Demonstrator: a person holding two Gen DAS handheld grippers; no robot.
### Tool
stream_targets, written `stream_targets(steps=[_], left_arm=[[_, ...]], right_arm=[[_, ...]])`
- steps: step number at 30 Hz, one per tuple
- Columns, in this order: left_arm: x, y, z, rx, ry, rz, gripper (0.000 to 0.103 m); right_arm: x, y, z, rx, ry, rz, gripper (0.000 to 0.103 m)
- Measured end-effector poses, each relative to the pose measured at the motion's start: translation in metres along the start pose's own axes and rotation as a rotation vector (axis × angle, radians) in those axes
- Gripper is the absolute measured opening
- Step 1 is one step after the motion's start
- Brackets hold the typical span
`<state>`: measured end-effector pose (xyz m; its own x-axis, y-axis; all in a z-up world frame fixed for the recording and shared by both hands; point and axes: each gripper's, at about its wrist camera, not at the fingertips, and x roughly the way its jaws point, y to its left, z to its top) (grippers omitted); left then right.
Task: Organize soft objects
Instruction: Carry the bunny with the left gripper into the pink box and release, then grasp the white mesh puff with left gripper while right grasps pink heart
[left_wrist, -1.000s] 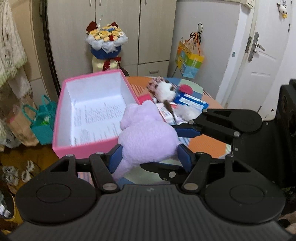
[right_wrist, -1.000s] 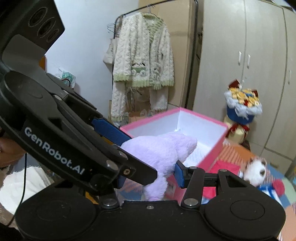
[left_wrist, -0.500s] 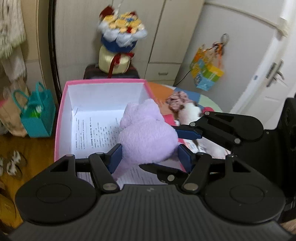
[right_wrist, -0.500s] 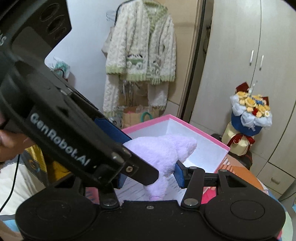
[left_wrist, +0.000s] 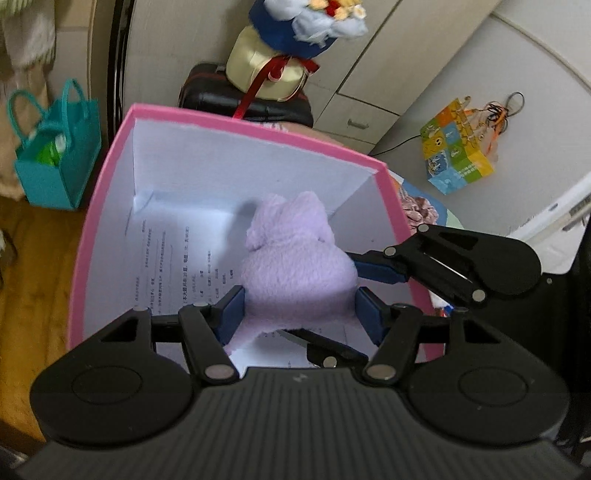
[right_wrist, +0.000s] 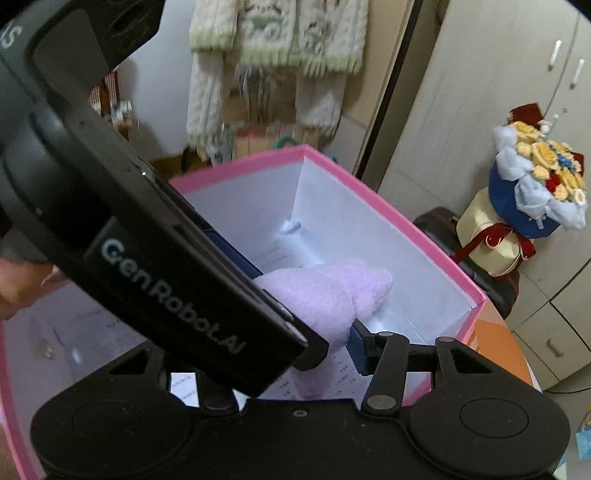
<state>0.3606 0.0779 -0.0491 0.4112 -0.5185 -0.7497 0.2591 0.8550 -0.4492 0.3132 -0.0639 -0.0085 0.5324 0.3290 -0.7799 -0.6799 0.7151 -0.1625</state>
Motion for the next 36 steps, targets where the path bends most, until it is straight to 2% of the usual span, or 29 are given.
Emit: stream_targets(steps=[7, 10, 11, 13, 15, 20, 24, 36], left_arm=[[0.023, 0.012, 0.004, -0.057, 0.054, -0.019, 0.061], [0.026, 0.013, 0.001, -0.068, 0.053, -0.022, 0.061], [0.025, 0.012, 0.001, -0.068, 0.044, -0.015, 0.064], [0.020, 0.008, 0.000, -0.046, 0.024, -0.005, 0.065], [0.013, 0.001, -0.002, -0.009, -0.001, 0.018, 0.069], [-0.023, -0.023, -0.013, 0.124, -0.081, 0.071, 0.070], [-0.056, -0.031, -0.022, 0.129, -0.136, 0.042, 0.073], [-0.131, -0.080, -0.072, 0.309, -0.211, 0.036, 0.078]], right_arm=[[0.021, 0.001, 0.004, -0.056, 0.100, -0.040, 0.057], [0.025, 0.000, 0.003, -0.062, 0.129, -0.047, 0.057], [0.024, 0.001, 0.002, -0.065, 0.131, -0.052, 0.058], [0.022, 0.002, 0.002, -0.065, 0.119, -0.066, 0.067], [0.019, 0.003, 0.003, -0.057, 0.108, -0.091, 0.072], [-0.015, 0.008, -0.002, -0.009, 0.036, -0.095, 0.072], [-0.045, 0.017, -0.012, 0.010, -0.017, -0.101, 0.072], [-0.125, 0.037, -0.041, 0.046, -0.109, -0.170, 0.072]])
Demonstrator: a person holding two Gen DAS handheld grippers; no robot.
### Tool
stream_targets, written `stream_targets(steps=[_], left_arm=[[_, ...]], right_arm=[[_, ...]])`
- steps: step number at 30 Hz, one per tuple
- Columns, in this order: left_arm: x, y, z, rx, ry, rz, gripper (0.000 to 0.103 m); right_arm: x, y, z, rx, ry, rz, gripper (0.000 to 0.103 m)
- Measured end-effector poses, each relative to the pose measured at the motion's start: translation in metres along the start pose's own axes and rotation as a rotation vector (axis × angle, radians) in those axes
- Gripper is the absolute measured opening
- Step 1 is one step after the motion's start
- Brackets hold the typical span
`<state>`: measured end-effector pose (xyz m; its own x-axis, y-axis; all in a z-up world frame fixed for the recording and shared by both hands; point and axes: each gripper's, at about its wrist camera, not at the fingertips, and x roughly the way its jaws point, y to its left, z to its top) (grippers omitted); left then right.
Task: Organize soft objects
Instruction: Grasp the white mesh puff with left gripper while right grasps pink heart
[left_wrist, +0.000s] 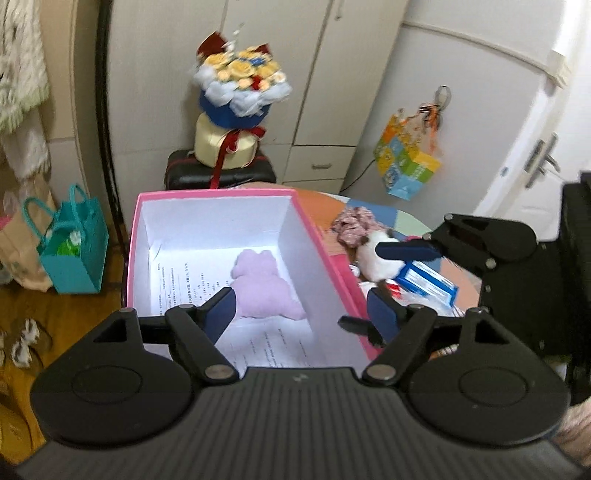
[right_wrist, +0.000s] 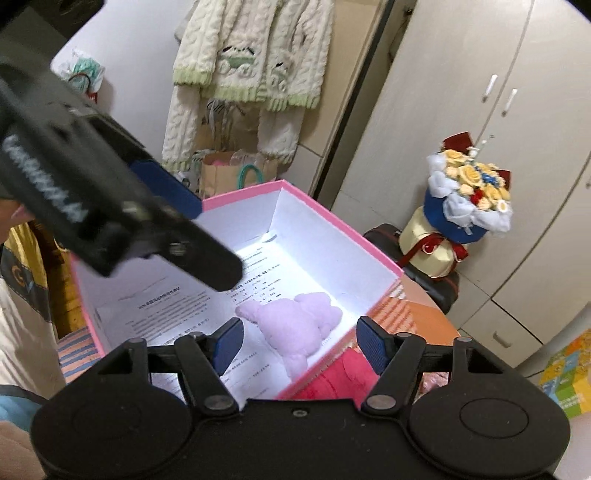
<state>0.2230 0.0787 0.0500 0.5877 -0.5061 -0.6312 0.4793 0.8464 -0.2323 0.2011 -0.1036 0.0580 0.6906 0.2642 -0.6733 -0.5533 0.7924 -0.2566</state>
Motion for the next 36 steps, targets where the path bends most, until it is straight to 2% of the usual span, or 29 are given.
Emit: stream_targets(steps=[8, 11, 17, 22, 27, 32, 36], left_arm=[[-0.043, -0.038, -0.019, 0.111, -0.037, -0.018, 0.080], [-0.052, -0.050, -0.028, 0.121, -0.033, -0.036, 0.087], [-0.059, -0.082, -0.045, 0.194, -0.037, -0.076, 0.093], [-0.046, -0.110, -0.055, 0.252, -0.013, -0.106, 0.095], [-0.018, -0.136, -0.061, 0.286, 0.020, -0.160, 0.095], [0.016, -0.157, -0.068, 0.334, 0.028, -0.153, 0.094], [0.040, -0.161, -0.069, 0.319, 0.061, -0.156, 0.094]], right_arm=[[-0.047, -0.008, -0.021, 0.084, -0.018, -0.002, 0.072], [-0.067, -0.015, -0.032, 0.124, -0.028, 0.002, 0.073], [-0.105, -0.038, -0.071, 0.198, -0.066, -0.003, 0.074], [-0.120, -0.054, -0.117, 0.264, -0.090, -0.039, 0.074], [-0.118, -0.065, -0.154, 0.315, -0.109, -0.063, 0.074], [-0.102, -0.076, -0.182, 0.349, -0.104, -0.063, 0.074], [-0.091, -0.086, -0.196, 0.365, -0.103, -0.048, 0.074]])
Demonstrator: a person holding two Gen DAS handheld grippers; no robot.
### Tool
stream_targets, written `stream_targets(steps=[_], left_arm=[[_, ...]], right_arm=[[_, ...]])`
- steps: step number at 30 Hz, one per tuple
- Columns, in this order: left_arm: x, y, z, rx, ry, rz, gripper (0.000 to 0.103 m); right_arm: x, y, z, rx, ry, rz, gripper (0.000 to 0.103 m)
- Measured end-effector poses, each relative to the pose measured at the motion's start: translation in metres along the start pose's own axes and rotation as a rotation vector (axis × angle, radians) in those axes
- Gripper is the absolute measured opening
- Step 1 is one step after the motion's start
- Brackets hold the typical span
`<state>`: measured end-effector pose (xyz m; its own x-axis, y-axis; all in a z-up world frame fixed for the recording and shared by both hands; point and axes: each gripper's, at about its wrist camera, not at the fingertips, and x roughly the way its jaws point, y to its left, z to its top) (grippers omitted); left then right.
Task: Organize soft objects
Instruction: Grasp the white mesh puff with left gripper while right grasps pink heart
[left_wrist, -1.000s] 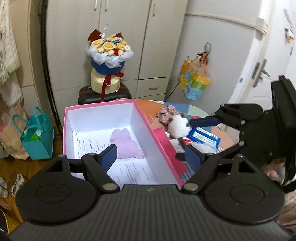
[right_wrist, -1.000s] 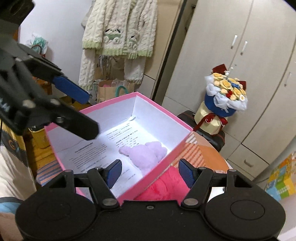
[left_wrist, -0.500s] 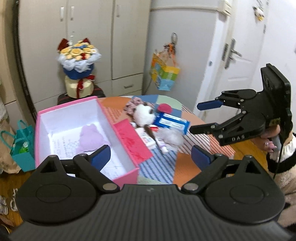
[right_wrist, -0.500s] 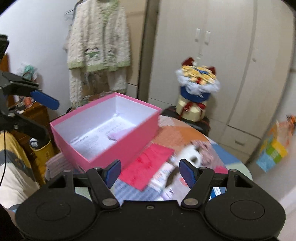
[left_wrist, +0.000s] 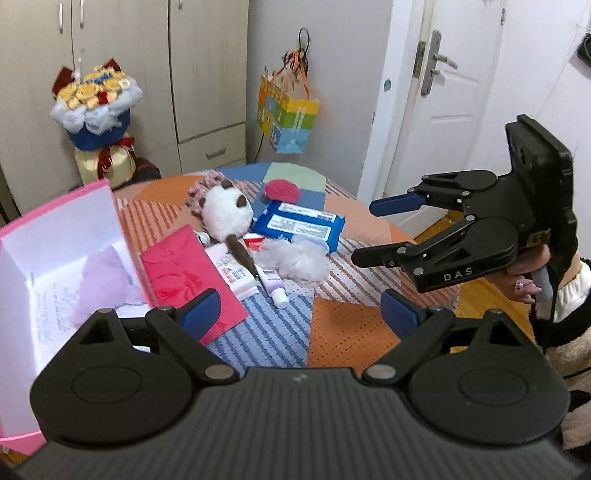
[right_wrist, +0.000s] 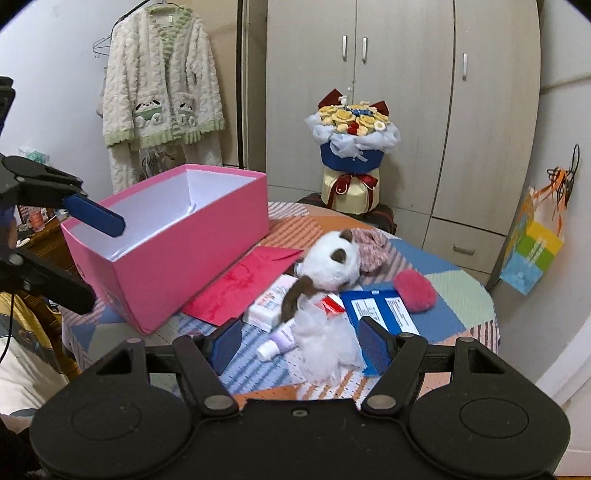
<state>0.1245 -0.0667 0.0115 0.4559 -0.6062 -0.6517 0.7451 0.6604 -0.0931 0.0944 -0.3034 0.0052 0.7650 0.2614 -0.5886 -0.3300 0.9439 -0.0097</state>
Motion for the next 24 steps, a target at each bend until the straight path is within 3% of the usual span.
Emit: stream_targets(steps=[13, 17, 24], left_arm=[[0.087, -0.016, 0.007, 0.023, -0.004, 0.010, 0.094], [0.115, -0.024, 0.009, 0.063, -0.053, 0.056, 0.094], [0.165, -0.030, 0.011, 0.081, -0.038, 0.090, 0.095]], right_arm=[[0.036, -0.068, -0.006, 0.147, 0.012, 0.031, 0.074], [0.062, -0.090, 0.000, 0.173, 0.021, 0.041, 0.074], [0.115, -0.137, 0.010, 0.269, 0.031, 0.036, 0.076]])
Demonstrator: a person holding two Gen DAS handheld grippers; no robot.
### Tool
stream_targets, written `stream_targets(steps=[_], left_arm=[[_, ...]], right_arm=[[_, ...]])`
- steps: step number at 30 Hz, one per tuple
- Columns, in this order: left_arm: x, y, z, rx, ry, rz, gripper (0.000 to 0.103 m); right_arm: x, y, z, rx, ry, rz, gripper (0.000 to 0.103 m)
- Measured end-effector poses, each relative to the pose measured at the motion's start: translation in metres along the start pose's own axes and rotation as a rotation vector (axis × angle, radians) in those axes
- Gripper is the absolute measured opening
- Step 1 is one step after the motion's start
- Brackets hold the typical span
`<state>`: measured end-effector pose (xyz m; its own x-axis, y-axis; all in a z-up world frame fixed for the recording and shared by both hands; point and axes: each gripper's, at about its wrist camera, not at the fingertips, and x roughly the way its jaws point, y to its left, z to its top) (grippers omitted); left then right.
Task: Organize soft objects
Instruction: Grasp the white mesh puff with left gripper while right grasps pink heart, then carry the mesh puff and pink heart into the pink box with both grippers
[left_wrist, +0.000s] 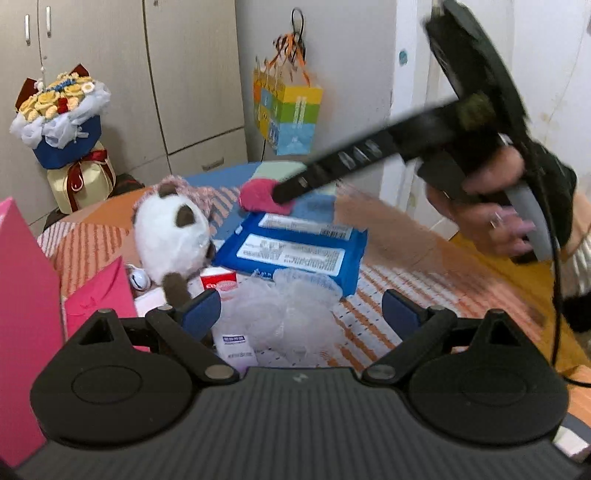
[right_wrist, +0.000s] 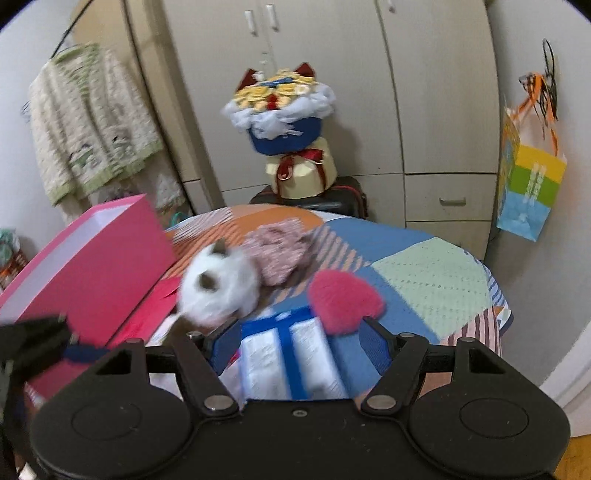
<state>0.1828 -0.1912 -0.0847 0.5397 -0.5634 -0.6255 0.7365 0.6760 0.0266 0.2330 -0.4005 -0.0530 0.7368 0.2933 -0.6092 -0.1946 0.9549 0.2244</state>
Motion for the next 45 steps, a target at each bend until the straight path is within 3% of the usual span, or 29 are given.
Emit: stream_targets(steps=[3, 6, 9, 14, 16, 18, 20, 22, 26, 34, 39, 45], left_arm=[[0.018, -0.004, -0.002, 0.000, 0.064, 0.038, 0.095], [0.027, -0.004, -0.005, -0.004, 0.080, 0.041, 0.095], [0.034, -0.004, -0.005, -0.008, 0.074, 0.062, 0.095], [0.037, -0.005, -0.009, 0.007, 0.025, 0.071, 0.094], [0.038, -0.004, -0.009, -0.001, 0.018, 0.093, 0.089], [0.039, -0.003, -0.008, -0.027, 0.020, 0.110, 0.068], [0.040, 0.000, -0.008, -0.049, 0.034, 0.104, 0.058], [0.038, 0.000, -0.009, -0.059, 0.031, 0.097, 0.051], [0.033, 0.001, -0.011, -0.094, 0.031, 0.092, 0.044], [0.014, 0.000, -0.015, -0.166, 0.015, 0.073, 0.044], [-0.003, -0.002, -0.020, -0.181, 0.000, 0.081, 0.044], [-0.026, 0.004, -0.030, -0.208, -0.002, 0.085, 0.044]], right_arm=[[0.024, -0.019, 0.007, 0.034, 0.023, -0.014, 0.077], [0.042, -0.034, 0.010, 0.075, 0.040, 0.009, 0.080], [0.053, -0.041, 0.013, 0.080, 0.042, 0.039, 0.091], [0.073, -0.046, 0.018, 0.080, 0.061, 0.065, 0.091], [0.079, -0.049, 0.017, 0.090, 0.073, 0.069, 0.091], [0.083, -0.051, 0.014, 0.106, 0.077, 0.070, 0.087], [0.080, -0.051, 0.011, 0.108, 0.059, 0.069, 0.065], [0.076, -0.054, 0.009, 0.117, 0.061, 0.084, 0.056], [0.063, -0.049, 0.004, 0.080, 0.030, 0.059, 0.053], [0.013, -0.015, 0.000, -0.043, -0.083, -0.033, 0.053], [-0.013, 0.007, -0.016, -0.074, -0.086, -0.079, 0.053], [-0.035, 0.025, -0.051, -0.007, -0.058, -0.111, 0.053]])
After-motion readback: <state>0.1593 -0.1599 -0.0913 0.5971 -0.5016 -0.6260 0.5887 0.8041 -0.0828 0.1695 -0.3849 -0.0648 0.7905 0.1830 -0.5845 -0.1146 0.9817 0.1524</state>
